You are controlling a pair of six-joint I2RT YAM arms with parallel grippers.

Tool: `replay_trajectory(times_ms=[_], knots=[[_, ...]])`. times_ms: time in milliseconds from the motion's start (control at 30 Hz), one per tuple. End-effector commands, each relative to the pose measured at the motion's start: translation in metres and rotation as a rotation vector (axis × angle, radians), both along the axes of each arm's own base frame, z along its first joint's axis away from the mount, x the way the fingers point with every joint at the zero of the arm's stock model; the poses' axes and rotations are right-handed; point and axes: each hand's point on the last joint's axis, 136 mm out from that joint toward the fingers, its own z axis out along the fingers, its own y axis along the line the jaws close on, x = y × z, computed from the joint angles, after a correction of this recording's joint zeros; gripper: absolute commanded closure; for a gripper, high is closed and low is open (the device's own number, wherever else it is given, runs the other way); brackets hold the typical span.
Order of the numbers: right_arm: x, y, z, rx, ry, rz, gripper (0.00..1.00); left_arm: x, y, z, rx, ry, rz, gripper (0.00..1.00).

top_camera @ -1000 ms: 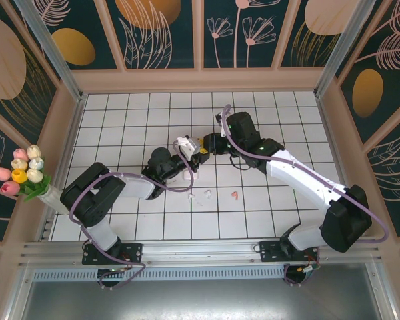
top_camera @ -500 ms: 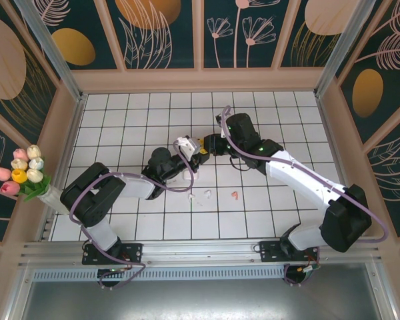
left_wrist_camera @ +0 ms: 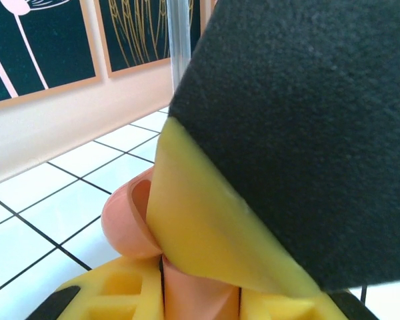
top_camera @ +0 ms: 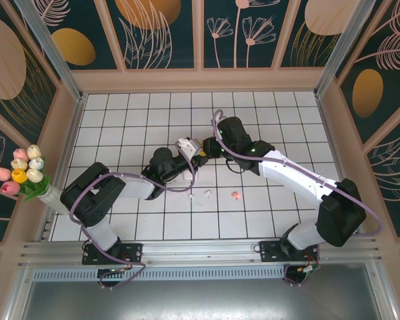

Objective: Insert the wireless bluetooth earbuds into the charging case

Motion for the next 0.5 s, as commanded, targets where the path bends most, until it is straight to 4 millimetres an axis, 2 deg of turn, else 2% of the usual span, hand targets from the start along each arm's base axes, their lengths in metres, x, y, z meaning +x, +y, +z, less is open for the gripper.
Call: replay_trajectory(times_ms=[0,467], knots=[[-0.006,-0.008,-0.007,-0.025,0.037,-0.021,0.85,-0.011,-0.005,0.053,-0.114,-0.150,-0.047,1.00],[-0.014,-0.034,0.039,0.226,-0.005,-0.093,0.87,-0.010,-0.001,0.048,-0.124,-0.139,-0.024,1.00]])
